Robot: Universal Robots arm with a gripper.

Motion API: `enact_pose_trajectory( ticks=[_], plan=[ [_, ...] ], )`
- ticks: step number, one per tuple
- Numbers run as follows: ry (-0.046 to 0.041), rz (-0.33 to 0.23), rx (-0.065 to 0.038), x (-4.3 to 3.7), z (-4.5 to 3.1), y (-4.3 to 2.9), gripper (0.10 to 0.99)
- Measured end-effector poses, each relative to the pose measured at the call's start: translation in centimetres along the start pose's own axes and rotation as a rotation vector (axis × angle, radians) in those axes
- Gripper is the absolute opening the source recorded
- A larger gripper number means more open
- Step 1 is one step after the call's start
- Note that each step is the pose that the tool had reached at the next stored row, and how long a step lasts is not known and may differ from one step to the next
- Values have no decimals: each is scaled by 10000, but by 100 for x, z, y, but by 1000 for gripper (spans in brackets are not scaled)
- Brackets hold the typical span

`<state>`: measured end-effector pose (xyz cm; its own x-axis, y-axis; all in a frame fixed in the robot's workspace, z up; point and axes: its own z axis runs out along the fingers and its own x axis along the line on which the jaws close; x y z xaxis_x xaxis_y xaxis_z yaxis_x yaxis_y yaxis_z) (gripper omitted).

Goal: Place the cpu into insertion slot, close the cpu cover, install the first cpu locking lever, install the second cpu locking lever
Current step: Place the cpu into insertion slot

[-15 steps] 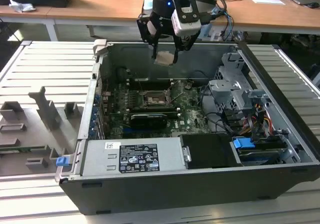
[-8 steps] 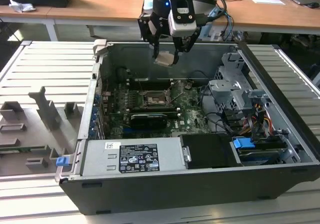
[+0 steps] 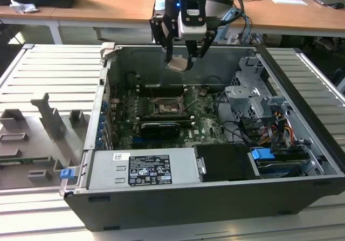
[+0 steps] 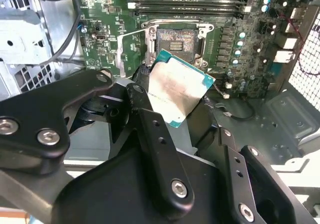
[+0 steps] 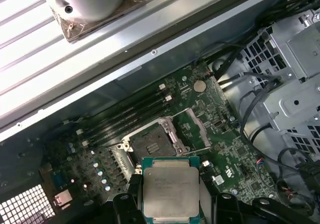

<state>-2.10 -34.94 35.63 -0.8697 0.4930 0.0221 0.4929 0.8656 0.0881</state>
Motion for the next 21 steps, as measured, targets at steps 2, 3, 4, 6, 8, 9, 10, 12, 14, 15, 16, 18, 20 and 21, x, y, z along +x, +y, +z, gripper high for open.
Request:
enact_pose_trajectory(
  ticks=[2,3,4,6,8,9,10,12,14,15,16,18,20,21],
  plan=[
    [-12,161,-2,0,2,0,541],
    [-22,288,-5,0,3,0,541],
    [-32,427,-7,0,5,0,541],
    [-46,617,-9,0,7,-1,541],
    [-58,769,-11,0,8,-1,541],
    [-63,840,-12,0,9,-1,541],
    [-68,910,-13,0,9,-1,541],
    [-80,1073,-16,0,11,-1,541],
    [-93,1247,-18,0,13,-1,541],
    [-98,1322,-19,0,14,-1,541],
    [-105,1407,-21,0,14,-1,541],
    [-123,1636,-25,0,17,-1,541],
    [-136,1809,-27,-1,18,-2,541],
    [-141,1872,-28,-1,19,-2,541]
  ],
)
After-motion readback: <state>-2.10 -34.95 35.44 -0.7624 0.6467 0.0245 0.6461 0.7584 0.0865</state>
